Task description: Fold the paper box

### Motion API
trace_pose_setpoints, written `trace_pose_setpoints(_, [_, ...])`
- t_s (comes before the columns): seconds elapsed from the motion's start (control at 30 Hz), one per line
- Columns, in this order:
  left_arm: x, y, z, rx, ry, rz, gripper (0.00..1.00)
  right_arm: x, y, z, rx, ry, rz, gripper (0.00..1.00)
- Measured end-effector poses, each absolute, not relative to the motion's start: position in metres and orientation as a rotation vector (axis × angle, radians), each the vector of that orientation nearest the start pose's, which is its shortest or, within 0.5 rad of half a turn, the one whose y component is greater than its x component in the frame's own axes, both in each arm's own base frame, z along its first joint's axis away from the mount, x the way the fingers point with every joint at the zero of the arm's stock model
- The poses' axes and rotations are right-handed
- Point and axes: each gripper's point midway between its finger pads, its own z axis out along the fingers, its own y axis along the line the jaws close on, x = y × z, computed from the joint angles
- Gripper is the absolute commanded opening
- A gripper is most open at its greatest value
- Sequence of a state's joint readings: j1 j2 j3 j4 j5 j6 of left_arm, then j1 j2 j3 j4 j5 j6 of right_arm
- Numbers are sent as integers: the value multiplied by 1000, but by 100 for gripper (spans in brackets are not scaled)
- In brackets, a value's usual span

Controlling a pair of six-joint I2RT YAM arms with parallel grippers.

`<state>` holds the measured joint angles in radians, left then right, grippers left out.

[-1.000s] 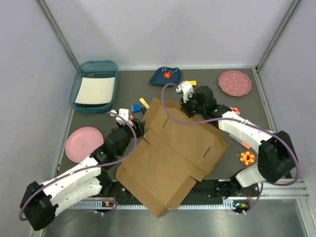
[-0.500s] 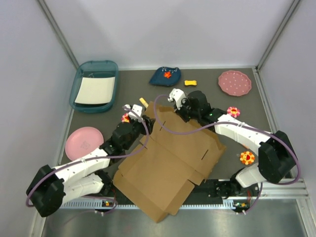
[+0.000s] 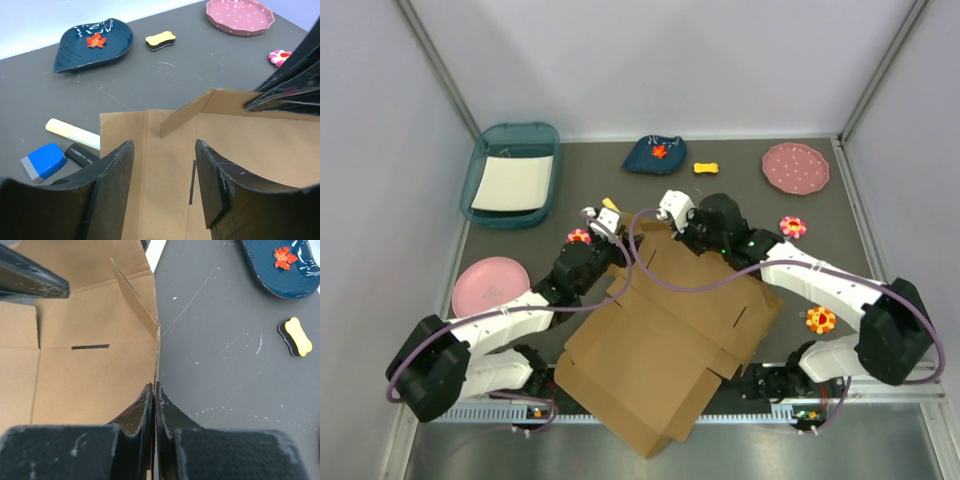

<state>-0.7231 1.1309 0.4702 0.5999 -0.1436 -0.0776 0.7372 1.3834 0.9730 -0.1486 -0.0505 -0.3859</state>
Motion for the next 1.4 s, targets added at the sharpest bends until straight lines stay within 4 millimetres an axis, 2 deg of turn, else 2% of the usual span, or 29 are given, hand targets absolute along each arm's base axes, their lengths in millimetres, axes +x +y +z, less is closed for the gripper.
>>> trace_pose_setpoints(0.2, [303, -250, 186, 478, 1586, -552, 57, 294, 260, 180, -1106, 1775, 291, 0])
trace_pose_setpoints(0.5, [299, -270, 193, 568, 1498, -622, 56, 286, 256, 176, -1088, 1801, 314, 0])
trace_pose_setpoints(0.7, [303, -283, 180, 649, 1504, -625, 52, 285, 256, 175, -1089, 1807, 321, 0])
trace_pose_setpoints(0.8, [305, -286, 175, 668, 1511, -623, 40, 284, 257, 175, -1092, 1807, 322, 0])
trace_pose_setpoints(0.83, [305, -287, 173, 673, 1514, -622, 25, 284, 257, 174, -1094, 1808, 322, 0])
trace_pose_setpoints(0.97, [304, -291, 168, 690, 1518, -640, 0, 283, 257, 173, -1097, 1811, 316, 0])
trace_pose_setpoints(1.2, [296, -298, 168, 652, 1548, -729, 0, 285, 256, 173, -1073, 1822, 304, 0])
trace_pose_setpoints(1.4, [293, -297, 170, 473, 1610, -808, 0, 286, 259, 177, -1042, 1819, 312, 0])
